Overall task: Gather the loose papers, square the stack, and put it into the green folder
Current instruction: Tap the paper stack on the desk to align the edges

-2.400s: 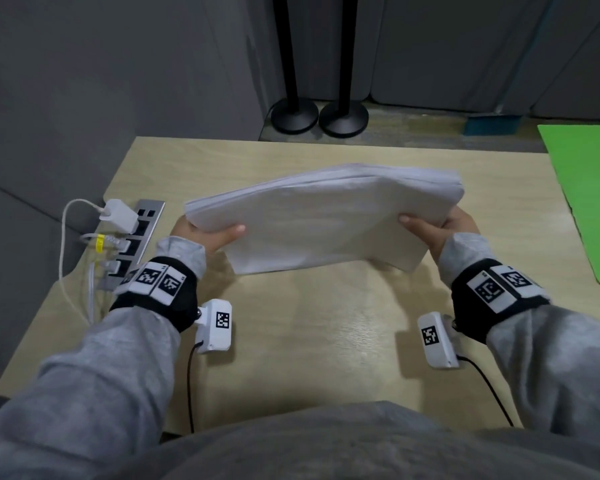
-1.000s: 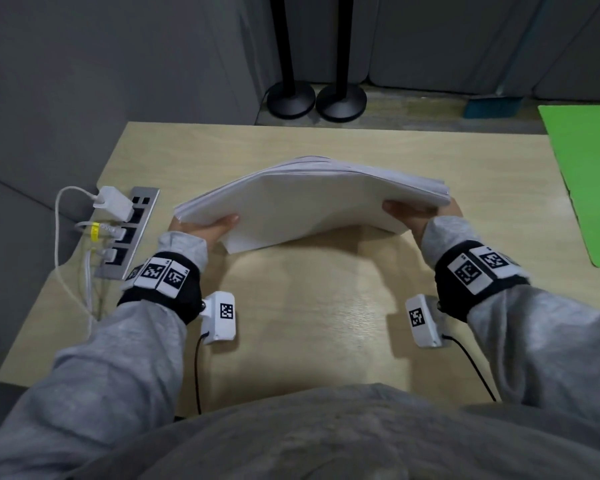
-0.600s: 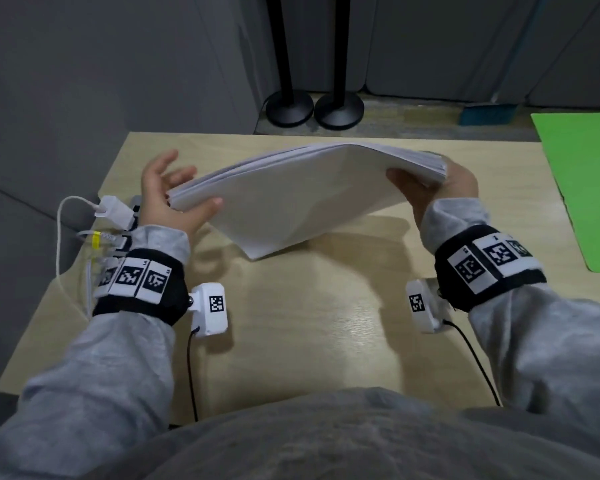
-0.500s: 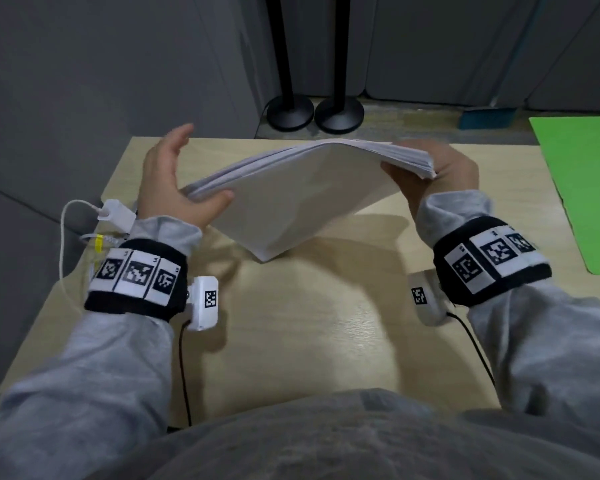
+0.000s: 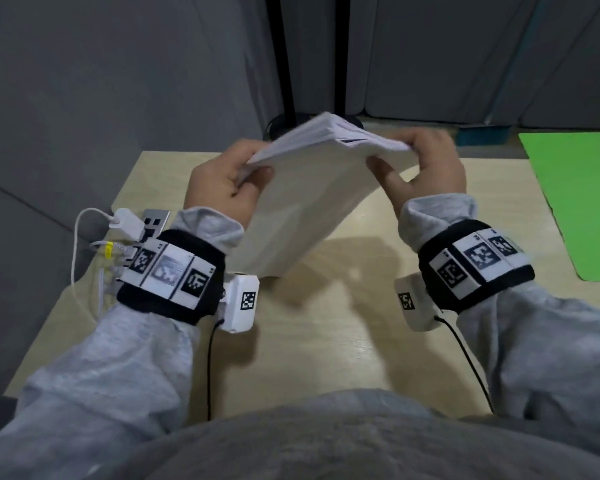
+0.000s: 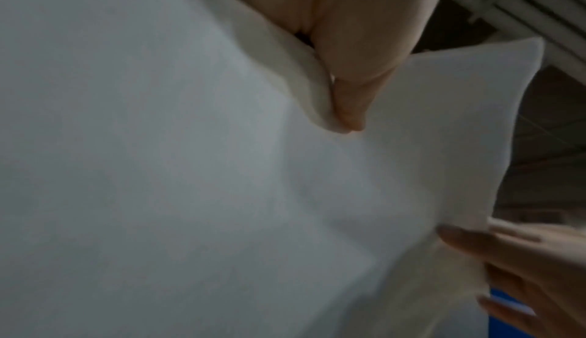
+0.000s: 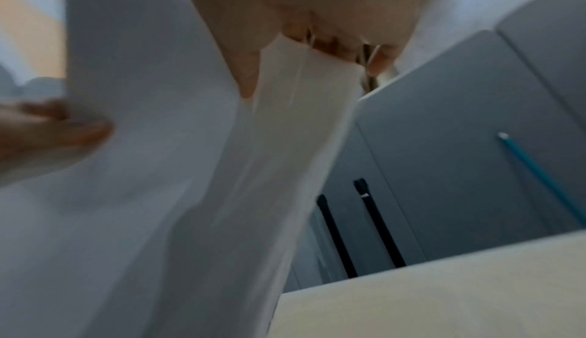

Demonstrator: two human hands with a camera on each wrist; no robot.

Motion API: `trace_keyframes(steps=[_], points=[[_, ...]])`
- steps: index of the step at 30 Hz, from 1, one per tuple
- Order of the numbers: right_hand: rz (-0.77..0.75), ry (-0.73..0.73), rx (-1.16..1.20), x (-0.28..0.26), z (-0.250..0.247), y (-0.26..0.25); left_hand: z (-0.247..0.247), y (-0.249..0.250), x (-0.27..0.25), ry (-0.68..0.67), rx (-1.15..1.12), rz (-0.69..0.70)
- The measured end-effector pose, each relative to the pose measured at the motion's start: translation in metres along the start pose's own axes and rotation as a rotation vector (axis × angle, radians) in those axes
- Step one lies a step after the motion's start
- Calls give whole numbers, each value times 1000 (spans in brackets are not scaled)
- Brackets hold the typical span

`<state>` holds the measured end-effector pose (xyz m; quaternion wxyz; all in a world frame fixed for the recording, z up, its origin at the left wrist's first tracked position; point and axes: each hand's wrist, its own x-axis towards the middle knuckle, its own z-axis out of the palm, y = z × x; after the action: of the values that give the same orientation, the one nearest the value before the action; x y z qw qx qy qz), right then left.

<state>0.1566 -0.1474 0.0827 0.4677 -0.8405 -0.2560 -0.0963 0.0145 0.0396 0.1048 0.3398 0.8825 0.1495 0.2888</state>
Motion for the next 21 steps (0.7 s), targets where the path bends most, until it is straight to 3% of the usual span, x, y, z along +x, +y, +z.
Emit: trace_keyframes(steps=[2, 4, 7, 10, 17, 21], points=[[140, 32, 104, 1, 0, 8, -6, -7, -1, 35, -144, -84], [328, 9, 353, 2, 2, 14, -8, -14, -2, 78, -251, -165], [496, -169, 630, 0, 9, 19, -2, -20, -6, 103, -340, -223], [422, -217, 566, -5, 12, 14, 7, -22, -11, 71, -395, -252], [216, 73, 571, -11, 6, -17, 15, -23, -9, 208, -545, -267], [188, -118, 466, -26, 14, -9, 21, -30, -19, 172, -447, -326]])
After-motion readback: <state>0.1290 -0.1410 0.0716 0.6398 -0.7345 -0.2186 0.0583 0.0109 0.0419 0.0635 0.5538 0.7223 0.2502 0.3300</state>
